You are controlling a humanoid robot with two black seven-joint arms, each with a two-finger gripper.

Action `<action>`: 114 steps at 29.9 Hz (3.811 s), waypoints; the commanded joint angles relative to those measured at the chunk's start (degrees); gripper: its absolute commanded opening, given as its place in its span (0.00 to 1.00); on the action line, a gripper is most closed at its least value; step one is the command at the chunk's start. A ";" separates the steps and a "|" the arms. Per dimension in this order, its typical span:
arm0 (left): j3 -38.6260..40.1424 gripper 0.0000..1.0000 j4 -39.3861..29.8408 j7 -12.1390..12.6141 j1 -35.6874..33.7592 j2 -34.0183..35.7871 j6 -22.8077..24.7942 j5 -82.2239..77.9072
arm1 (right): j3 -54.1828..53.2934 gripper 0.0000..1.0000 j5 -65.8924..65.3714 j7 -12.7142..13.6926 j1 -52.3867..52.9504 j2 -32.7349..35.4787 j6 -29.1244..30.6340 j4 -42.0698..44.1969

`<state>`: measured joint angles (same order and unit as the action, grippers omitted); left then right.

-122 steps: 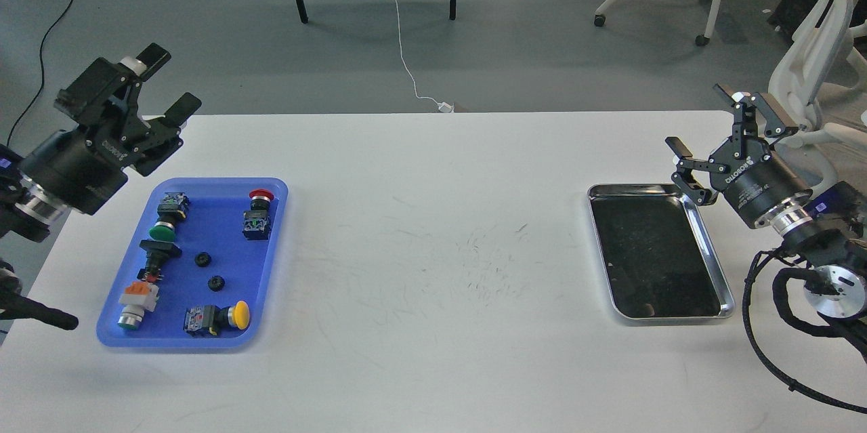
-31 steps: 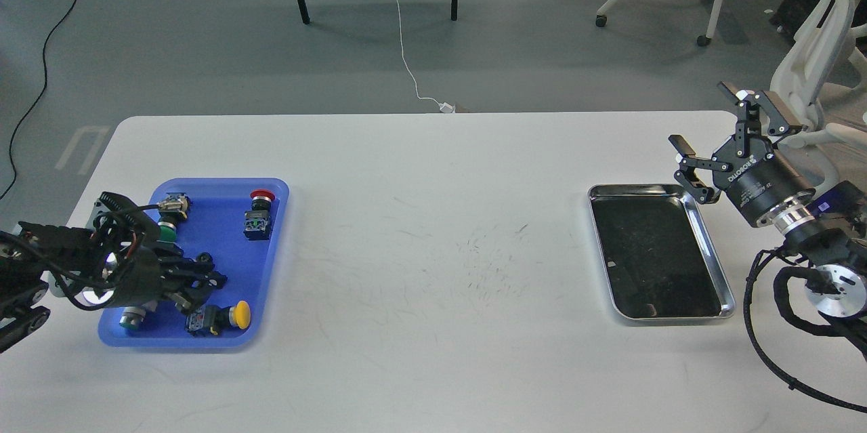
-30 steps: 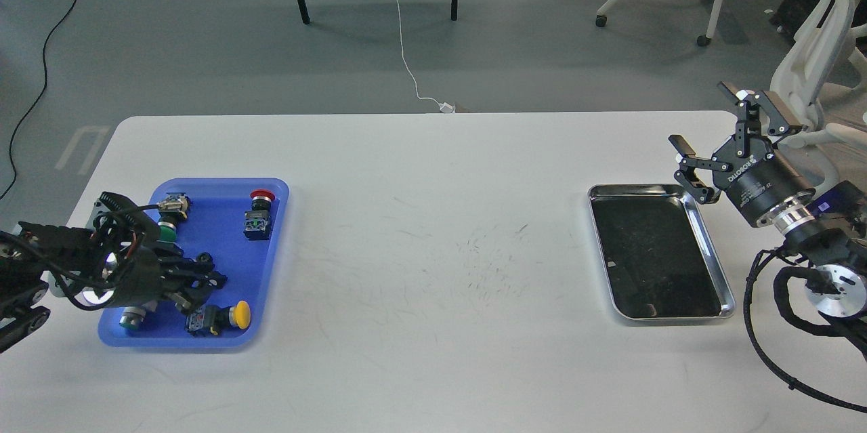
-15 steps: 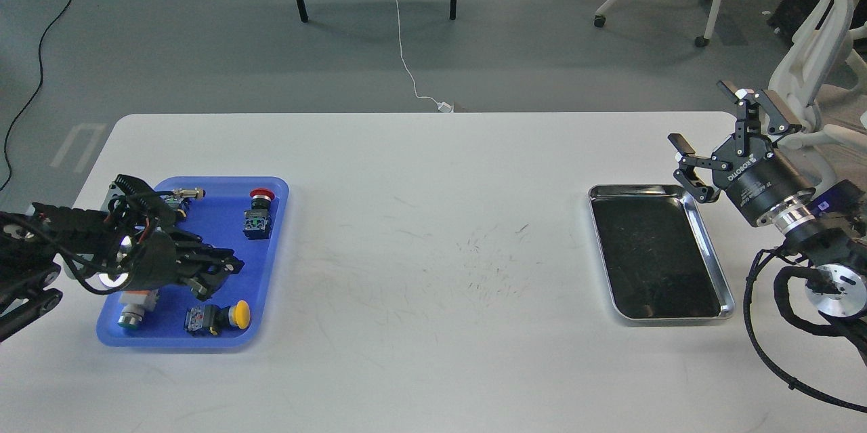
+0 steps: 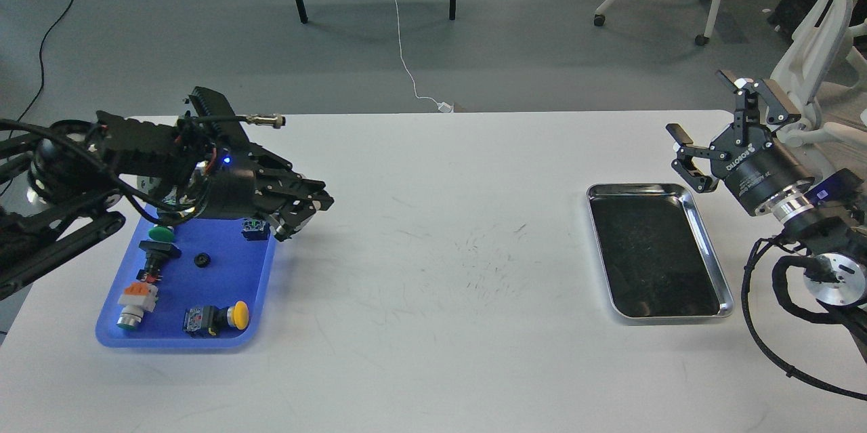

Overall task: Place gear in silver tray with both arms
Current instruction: 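Carry the black gear to the table center and release it, then retract the left arm and lower the right gripper to the gear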

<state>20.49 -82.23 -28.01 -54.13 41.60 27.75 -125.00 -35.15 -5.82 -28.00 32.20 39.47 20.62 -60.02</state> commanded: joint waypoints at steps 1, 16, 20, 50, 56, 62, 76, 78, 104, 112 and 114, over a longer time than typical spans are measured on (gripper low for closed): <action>-4.92 0.10 0.58 0.01 -4.31 -5.90 0.25 0.00 | 0.17 0.99 -0.07 0.00 3.91 0.35 0.04 -0.18; -15.92 0.10 19.99 0.01 -11.52 -32.97 0.25 0.00 | 21.97 0.99 -0.07 0.00 27.92 -2.46 -0.40 -0.01; -16.54 0.10 25.44 0.01 -11.44 -39.39 0.25 0.00 | 22.23 0.99 -0.16 0.00 27.66 -3.43 -0.58 0.26; -19.79 0.11 34.94 0.01 -6.96 -41.60 0.25 0.00 | 22.50 0.99 -0.25 0.00 26.25 -3.34 -0.67 0.43; -19.62 0.19 34.86 0.01 -6.60 -41.60 0.25 0.00 | 22.41 0.99 -0.25 0.00 25.63 -3.43 -0.67 0.52; -19.09 0.86 34.59 0.01 -6.78 -41.60 0.25 0.00 | 22.41 0.99 -0.25 0.00 25.55 -2.99 -0.67 0.52; -5.73 0.97 30.55 0.01 -1.87 -27.30 -4.19 27.13 | 22.23 0.99 -1.73 0.00 17.73 3.77 0.30 -0.45; -3.55 0.97 28.28 0.01 1.29 -22.12 -5.59 38.02 | 22.15 0.99 -6.20 0.00 16.76 4.74 0.39 -0.62; 44.98 0.98 6.20 3.40 45.43 -14.36 -7.00 90.98 | 61.86 0.99 -67.30 0.00 48.92 -18.52 -2.59 -2.13; 44.98 0.98 6.12 3.57 45.43 -15.24 -7.09 90.90 | 71.27 0.99 -71.61 0.00 50.59 -30.40 -10.68 2.10; 45.07 0.98 6.12 3.57 45.52 -15.32 -7.09 90.90 | 72.94 0.98 -72.05 0.00 51.12 -31.38 -11.04 2.10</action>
<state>65.49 -76.08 -24.44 -8.70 26.40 20.65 -34.02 35.19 -77.12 -28.00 82.67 10.01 10.68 -58.12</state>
